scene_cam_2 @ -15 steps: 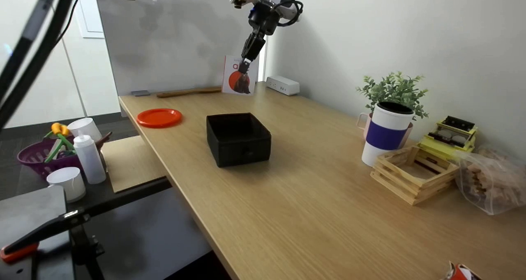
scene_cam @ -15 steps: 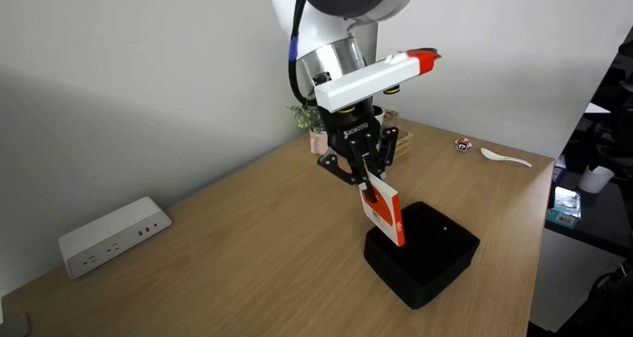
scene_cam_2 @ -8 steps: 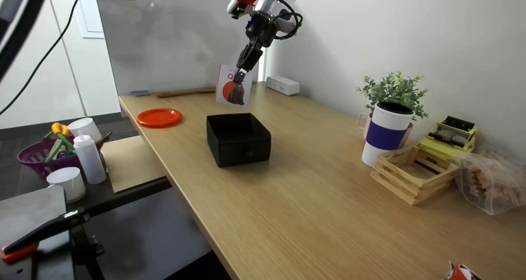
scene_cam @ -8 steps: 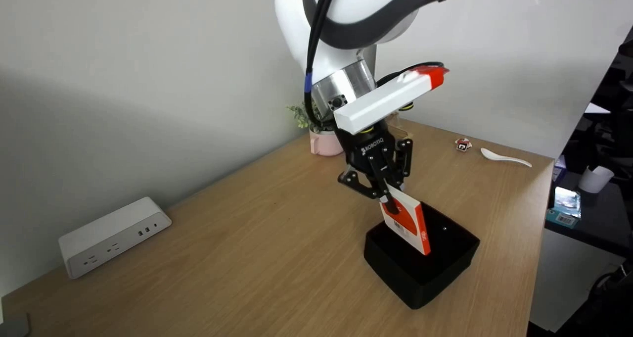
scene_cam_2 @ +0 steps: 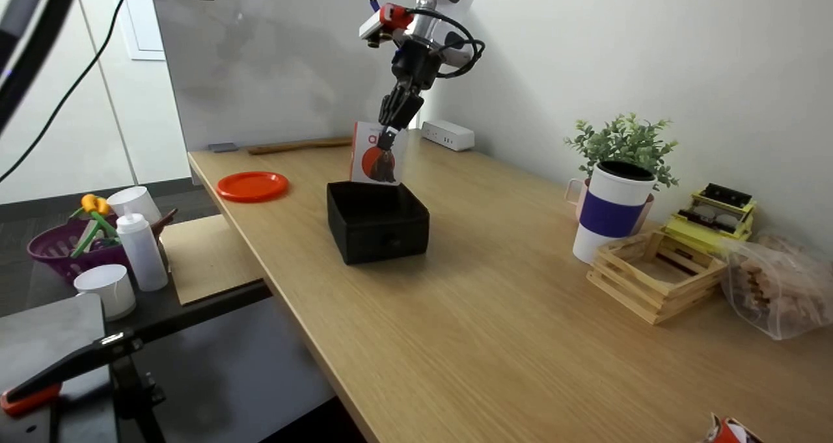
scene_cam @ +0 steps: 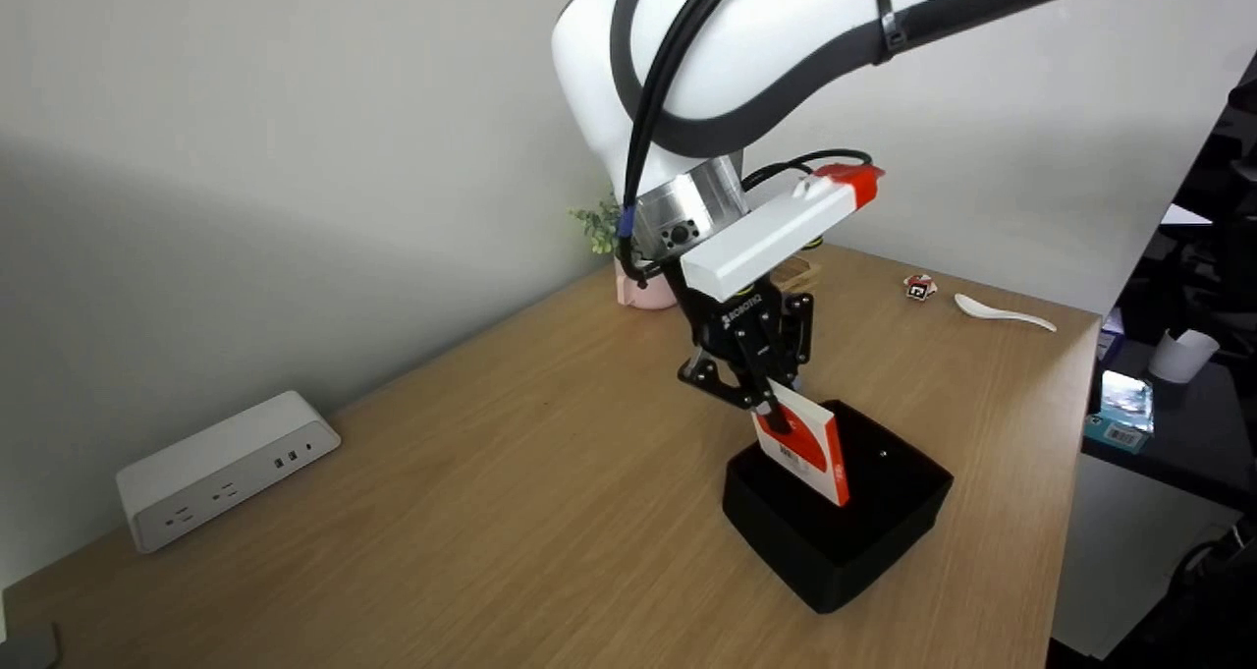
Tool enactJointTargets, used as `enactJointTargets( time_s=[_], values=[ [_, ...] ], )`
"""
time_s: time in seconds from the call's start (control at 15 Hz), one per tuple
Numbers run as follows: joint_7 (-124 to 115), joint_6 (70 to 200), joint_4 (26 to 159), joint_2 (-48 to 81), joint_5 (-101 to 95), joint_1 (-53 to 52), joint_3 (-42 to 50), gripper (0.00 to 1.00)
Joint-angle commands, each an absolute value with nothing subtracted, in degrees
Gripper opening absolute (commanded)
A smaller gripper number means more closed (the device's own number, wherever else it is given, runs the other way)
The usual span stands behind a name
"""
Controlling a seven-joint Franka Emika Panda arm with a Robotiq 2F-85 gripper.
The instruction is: Put the book in the black box
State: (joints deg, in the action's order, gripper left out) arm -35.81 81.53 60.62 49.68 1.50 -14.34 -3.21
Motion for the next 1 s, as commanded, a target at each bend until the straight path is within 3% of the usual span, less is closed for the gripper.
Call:
enactJointTargets(
  time_s=[0.0, 0.93],
  values=[
    [-33.15, 86.36, 64.73, 47.45, 0.71, -14.14, -3.40, 0.04],
    [-28.83, 89.73, 63.12, 50.00, 1.70, -14.97, -2.77, 0.04]
  ],
)
